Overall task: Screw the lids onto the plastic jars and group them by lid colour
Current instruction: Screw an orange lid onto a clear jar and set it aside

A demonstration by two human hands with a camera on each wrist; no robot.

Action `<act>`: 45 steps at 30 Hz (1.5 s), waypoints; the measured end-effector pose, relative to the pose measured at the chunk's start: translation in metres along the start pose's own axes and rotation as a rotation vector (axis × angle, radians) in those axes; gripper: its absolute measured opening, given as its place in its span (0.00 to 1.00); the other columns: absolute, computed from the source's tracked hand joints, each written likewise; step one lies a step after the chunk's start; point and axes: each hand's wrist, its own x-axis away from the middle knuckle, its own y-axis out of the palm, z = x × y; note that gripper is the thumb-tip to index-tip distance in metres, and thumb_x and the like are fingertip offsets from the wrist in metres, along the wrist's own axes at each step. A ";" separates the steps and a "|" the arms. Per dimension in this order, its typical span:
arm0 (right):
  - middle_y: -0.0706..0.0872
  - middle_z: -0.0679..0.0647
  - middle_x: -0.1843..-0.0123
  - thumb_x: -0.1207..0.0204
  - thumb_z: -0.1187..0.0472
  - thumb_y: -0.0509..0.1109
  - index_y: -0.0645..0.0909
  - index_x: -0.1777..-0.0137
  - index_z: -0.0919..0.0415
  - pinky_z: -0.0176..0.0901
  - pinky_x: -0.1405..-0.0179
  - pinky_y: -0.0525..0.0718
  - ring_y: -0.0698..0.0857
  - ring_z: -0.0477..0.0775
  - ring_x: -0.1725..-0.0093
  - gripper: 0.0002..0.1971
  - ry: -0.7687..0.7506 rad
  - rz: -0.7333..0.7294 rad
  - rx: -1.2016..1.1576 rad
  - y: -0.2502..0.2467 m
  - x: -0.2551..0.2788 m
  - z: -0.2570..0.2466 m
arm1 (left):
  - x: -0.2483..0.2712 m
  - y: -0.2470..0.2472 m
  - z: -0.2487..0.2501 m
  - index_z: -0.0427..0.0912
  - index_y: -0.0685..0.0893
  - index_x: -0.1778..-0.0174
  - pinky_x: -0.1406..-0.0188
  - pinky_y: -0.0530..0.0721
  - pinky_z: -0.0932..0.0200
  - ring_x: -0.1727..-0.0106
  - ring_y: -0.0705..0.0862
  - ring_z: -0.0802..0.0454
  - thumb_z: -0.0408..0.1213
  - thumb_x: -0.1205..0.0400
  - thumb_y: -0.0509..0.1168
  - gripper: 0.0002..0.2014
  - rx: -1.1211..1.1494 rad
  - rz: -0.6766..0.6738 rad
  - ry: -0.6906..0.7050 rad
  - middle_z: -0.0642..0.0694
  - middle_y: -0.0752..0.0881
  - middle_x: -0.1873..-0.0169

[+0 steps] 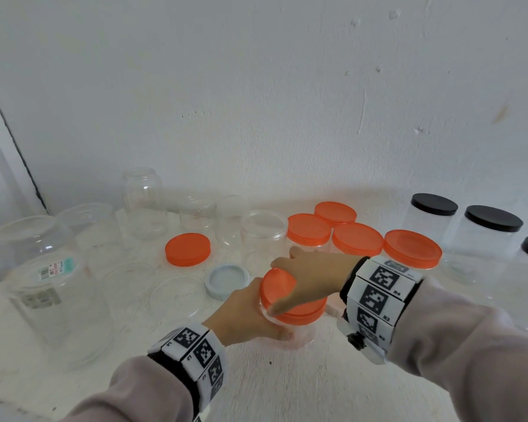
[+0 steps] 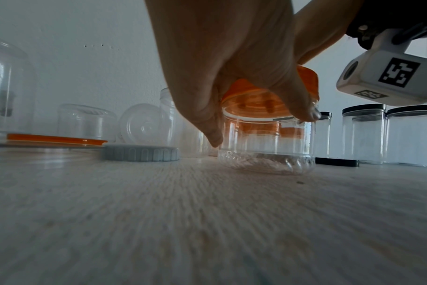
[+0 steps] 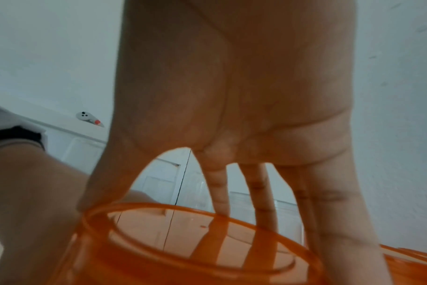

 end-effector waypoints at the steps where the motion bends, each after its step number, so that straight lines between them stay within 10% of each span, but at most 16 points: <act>1: 0.63 0.51 0.23 0.39 0.21 0.66 0.53 0.18 0.41 0.58 0.36 0.75 0.70 0.61 0.26 0.52 0.013 0.003 -0.005 0.001 -0.001 0.000 | 0.000 0.000 0.000 0.52 0.69 0.26 0.37 0.78 0.62 0.37 0.79 0.61 0.48 0.39 0.84 0.47 -0.002 0.001 0.000 0.60 0.81 0.38; 9: 0.60 0.44 0.22 0.36 0.34 0.77 0.48 0.19 0.30 0.62 0.29 0.71 0.64 0.57 0.22 0.51 -0.096 -0.074 -0.065 -0.006 0.005 0.006 | 0.001 -0.001 0.002 0.55 0.67 0.28 0.43 0.77 0.69 0.40 0.78 0.64 0.50 0.40 0.84 0.47 -0.009 0.006 -0.008 0.63 0.79 0.41; 19: 0.63 0.55 0.22 0.41 0.18 0.63 0.52 0.17 0.43 0.59 0.38 0.73 0.68 0.65 0.25 0.54 0.073 0.050 -0.062 0.013 -0.003 0.000 | 0.004 -0.001 0.005 0.53 0.68 0.26 0.38 0.79 0.62 0.38 0.80 0.61 0.51 0.39 0.84 0.46 -0.022 0.000 0.003 0.60 0.81 0.38; 25: 0.58 0.42 0.21 0.35 0.37 0.77 0.48 0.19 0.30 0.63 0.29 0.70 0.61 0.57 0.23 0.50 -0.105 -0.063 -0.086 -0.005 0.006 0.008 | 0.004 -0.001 0.007 0.53 0.67 0.26 0.37 0.79 0.62 0.38 0.79 0.61 0.50 0.40 0.84 0.47 -0.020 0.002 -0.006 0.60 0.80 0.37; 32: 0.67 0.54 0.27 0.39 0.18 0.61 0.59 0.19 0.46 0.56 0.44 0.71 0.70 0.65 0.29 0.52 0.065 0.112 -0.012 0.014 -0.001 -0.001 | 0.003 0.000 0.005 0.54 0.70 0.29 0.39 0.79 0.61 0.39 0.80 0.62 0.50 0.40 0.84 0.45 -0.013 0.000 -0.011 0.61 0.82 0.40; 38: 0.52 0.45 0.17 0.37 0.31 0.75 0.39 0.17 0.35 0.69 0.26 0.66 0.55 0.58 0.19 0.57 -0.063 -0.020 -0.112 0.003 0.007 0.005 | 0.002 0.000 0.004 0.54 0.68 0.28 0.38 0.79 0.62 0.38 0.79 0.62 0.51 0.41 0.84 0.47 -0.011 0.006 -0.020 0.61 0.81 0.39; 45: 0.63 0.46 0.27 0.36 0.34 0.76 0.51 0.17 0.36 0.60 0.32 0.73 0.63 0.56 0.27 0.50 -0.084 0.025 -0.093 0.006 0.004 0.009 | 0.002 0.001 0.004 0.64 0.65 0.36 0.55 0.74 0.76 0.47 0.77 0.73 0.52 0.42 0.84 0.43 -0.005 0.006 -0.013 0.68 0.78 0.47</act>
